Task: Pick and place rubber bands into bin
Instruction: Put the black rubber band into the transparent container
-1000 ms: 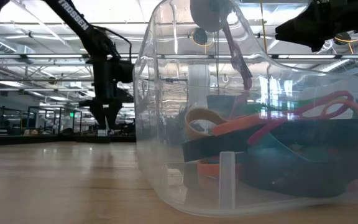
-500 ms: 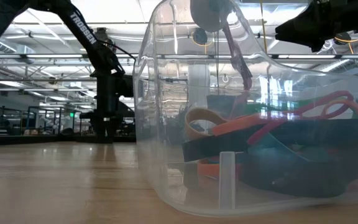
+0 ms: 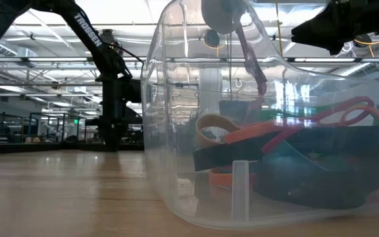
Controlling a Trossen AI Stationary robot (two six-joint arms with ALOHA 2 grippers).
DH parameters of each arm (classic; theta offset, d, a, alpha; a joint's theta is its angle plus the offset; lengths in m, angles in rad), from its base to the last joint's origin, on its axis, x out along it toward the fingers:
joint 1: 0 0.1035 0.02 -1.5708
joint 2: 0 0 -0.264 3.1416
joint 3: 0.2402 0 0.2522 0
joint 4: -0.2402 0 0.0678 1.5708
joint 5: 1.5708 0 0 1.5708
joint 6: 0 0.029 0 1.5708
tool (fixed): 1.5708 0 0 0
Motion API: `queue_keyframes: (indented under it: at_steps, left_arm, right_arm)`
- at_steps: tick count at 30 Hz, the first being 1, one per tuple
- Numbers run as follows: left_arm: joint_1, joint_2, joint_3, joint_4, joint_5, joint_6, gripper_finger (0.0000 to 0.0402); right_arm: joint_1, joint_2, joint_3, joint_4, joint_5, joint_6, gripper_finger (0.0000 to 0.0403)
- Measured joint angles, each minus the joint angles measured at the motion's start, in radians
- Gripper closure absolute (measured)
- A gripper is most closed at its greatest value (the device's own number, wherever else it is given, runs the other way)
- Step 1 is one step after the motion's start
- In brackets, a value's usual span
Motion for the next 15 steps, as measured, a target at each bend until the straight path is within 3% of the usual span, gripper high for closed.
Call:
queue_keyframes:
  at_steps: [5,11,15]
  left_arm:
    - [0.0,0.001,-0.001,0.009,0.0,0.048,0.0389]
    - [-0.01,-0.03,-0.005,0.029,-0.027,0.061,0.0395]
    - [-0.02,-0.137,-0.011,0.034,-0.047,0.066,0.0395]
  right_arm:
    - [0.0,0.0,0.0,0.0,0.0,0.0,0.0259]
    - [0.0,0.0,0.0,0.0,0.0,-0.02,0.0259]
    - [0.0,0.0,0.0,0.0,0.0,-0.033,0.0259]
